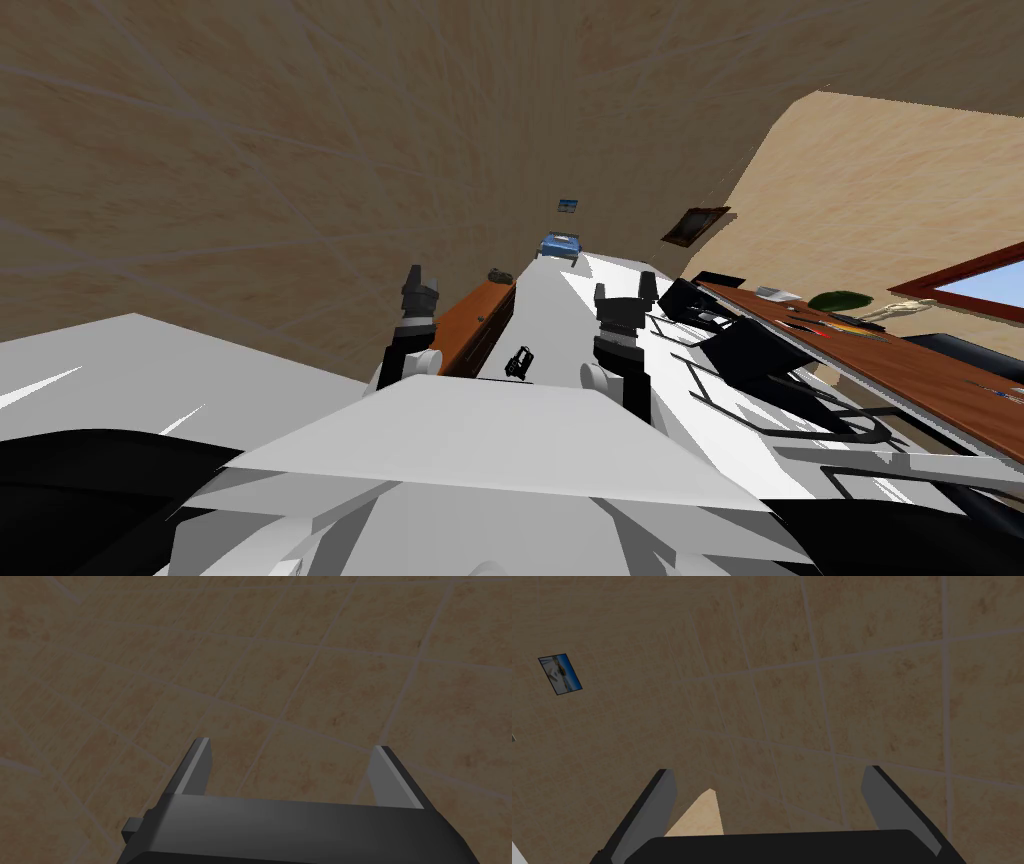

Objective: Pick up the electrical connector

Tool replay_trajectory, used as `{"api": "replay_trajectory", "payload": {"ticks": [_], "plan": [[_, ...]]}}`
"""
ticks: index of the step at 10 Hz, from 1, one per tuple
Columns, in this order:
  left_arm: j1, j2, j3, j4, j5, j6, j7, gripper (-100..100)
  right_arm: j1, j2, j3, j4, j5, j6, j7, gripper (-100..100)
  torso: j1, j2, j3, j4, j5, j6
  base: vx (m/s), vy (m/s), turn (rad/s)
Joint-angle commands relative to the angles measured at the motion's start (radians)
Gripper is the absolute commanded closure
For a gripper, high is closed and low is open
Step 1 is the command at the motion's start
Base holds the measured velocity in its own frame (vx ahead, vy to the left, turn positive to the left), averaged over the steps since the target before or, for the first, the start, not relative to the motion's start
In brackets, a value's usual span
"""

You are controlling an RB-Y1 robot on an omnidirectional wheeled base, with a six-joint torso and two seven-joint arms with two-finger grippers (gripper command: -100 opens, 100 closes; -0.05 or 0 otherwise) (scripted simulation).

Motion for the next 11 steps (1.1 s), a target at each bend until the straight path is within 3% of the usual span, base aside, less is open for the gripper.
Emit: {"api": "replay_trajectory", "payload": {"ticks": [1,6,11], "plan": [[-0.010,0.038,0.008,0.015,0.009,0.011,0.008,-100,0.000,0.000,0.000,0.000,0.000,0.000,0.000,0,0.000,0.000,0.000,0.000,0.000,0.000,-0.007,-0.010,0.028],[-0.057,0.132,0.044,0.092,0.049,0.066,0.041,-100,0.000,0.000,0.000,0.000,0.000,0.000,0.000,0,-0.001,0.001,0.000,0.000,0.000,0.000,-0.013,-0.023,0.037],[-0.134,0.201,0.092,0.224,0.105,0.169,0.089,-100,0.000,0.000,0.000,0.000,0.000,0.000,0.000,0,-0.003,0.000,0.000,0.000,-0.001,0.000,-0.006,-0.050,0.051]]}}
